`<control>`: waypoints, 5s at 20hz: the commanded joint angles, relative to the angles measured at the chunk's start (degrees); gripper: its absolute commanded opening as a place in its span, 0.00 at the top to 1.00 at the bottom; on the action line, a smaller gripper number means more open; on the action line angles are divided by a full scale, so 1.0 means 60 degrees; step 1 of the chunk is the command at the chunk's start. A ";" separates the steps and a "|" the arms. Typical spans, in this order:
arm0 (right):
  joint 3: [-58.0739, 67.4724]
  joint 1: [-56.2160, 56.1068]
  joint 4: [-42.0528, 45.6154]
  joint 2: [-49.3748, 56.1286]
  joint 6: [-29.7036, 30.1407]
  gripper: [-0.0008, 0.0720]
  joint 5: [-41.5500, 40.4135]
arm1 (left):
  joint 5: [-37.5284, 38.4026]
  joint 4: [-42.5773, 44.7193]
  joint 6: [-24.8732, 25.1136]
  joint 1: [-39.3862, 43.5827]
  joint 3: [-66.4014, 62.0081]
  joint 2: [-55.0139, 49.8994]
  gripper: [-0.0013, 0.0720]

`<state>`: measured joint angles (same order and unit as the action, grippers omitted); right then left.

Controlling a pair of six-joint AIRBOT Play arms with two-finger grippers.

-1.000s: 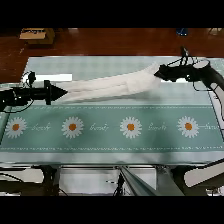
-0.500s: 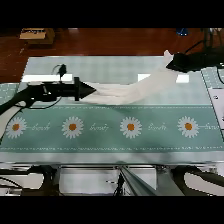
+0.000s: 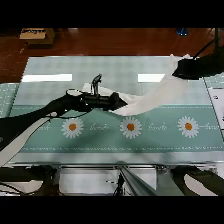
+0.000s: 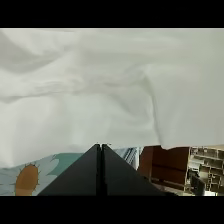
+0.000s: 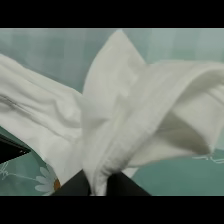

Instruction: Fold the shirts.

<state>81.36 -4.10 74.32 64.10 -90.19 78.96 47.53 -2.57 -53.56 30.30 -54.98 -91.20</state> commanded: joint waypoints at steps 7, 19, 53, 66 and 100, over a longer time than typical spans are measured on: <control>0.0007 -0.1774 0.1202 -0.0459 -0.1151 0.95 0.0521 | -0.0481 -0.1151 -0.0004 0.1596 -0.0007 -0.1038 0.95; 0.0007 -0.1974 0.2532 -0.1723 -0.1475 0.95 0.0772 | 0.1242 -0.2463 0.1348 -0.0809 0.0138 -0.0543 0.96; -0.0004 -0.4903 0.3814 0.3920 -0.0688 0.40 -0.1435 | 0.5756 0.2546 0.0164 -0.9096 0.0182 0.6142 0.95; -0.6211 0.0656 -0.4288 0.1708 0.0834 0.19 -0.3268 | 0.5723 0.2798 0.0149 -0.9096 0.0182 0.6142 0.95; -0.5468 1.1366 0.3967 -0.5643 0.0106 0.95 0.2273 | 0.5442 0.3796 -0.0368 -0.8848 0.0182 0.6011 0.95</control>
<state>48.25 55.51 84.25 31.29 -89.78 85.30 79.85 19.88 -55.75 -23.64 -53.91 -55.11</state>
